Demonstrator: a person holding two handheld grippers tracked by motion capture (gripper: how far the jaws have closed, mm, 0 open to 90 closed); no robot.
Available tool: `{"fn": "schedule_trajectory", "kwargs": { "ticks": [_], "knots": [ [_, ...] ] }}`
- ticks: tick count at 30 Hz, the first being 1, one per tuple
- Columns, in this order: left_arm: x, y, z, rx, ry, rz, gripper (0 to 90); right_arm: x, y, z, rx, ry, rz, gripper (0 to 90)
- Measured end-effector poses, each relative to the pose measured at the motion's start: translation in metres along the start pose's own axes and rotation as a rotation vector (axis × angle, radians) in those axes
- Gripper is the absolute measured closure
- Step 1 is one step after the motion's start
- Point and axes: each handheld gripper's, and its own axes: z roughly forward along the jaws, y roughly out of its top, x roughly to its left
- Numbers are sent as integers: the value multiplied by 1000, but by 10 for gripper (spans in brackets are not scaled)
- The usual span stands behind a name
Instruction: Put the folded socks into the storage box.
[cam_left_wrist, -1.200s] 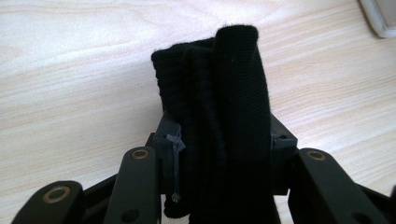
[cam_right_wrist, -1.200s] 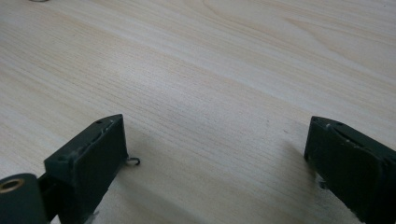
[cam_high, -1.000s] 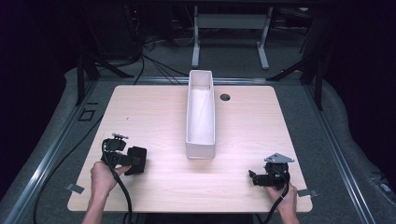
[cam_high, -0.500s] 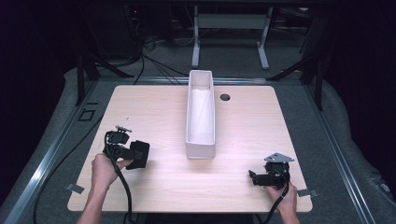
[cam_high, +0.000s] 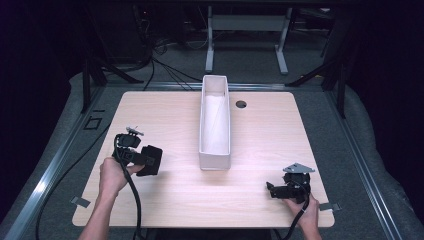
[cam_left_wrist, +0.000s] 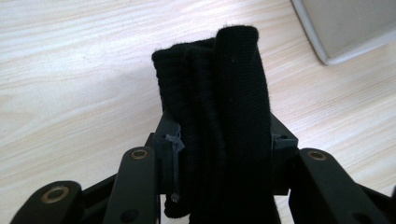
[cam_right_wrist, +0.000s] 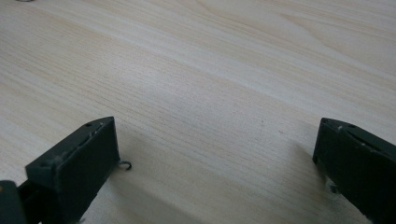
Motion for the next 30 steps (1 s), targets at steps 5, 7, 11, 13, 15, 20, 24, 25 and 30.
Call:
{"fn": "schedule_trajectory", "kwargs": {
  "ticks": [5, 7, 11, 13, 15, 20, 24, 25, 30],
  "knots": [
    [-3, 5, -6, -3, 8, 3, 585, 0, 1, 0, 3, 1, 3, 0],
    [-4, 6, -8, -3, 10, 3, 585, 0, 1, 1, 4, 1, 2, 0],
    [-7, 13, -10, 7, 21, 19, 585, -3, -1, -1, 2, 22, -12, 0],
    [-8, 16, -10, 12, 21, 26, 586, -3, -1, -1, 0, 15, -12, 0],
    [-10, 17, -10, 12, 23, 27, 585, -3, -1, -1, 2, 21, -16, 0],
    [-17, 23, -13, 12, 22, 41, 585, -2, 0, 0, 1, 32, -21, 0],
    [-24, 32, -14, 26, 31, 70, 587, -1, 0, 0, 2, 19, -17, 0],
    [-24, 32, -14, 26, 31, 70, 587, -1, 0, 0, 2, 19, -17, 0],
    [-29, 39, -13, 30, 30, 87, 587, 0, 0, 0, 3, 23, -12, 0]
  ]
}}
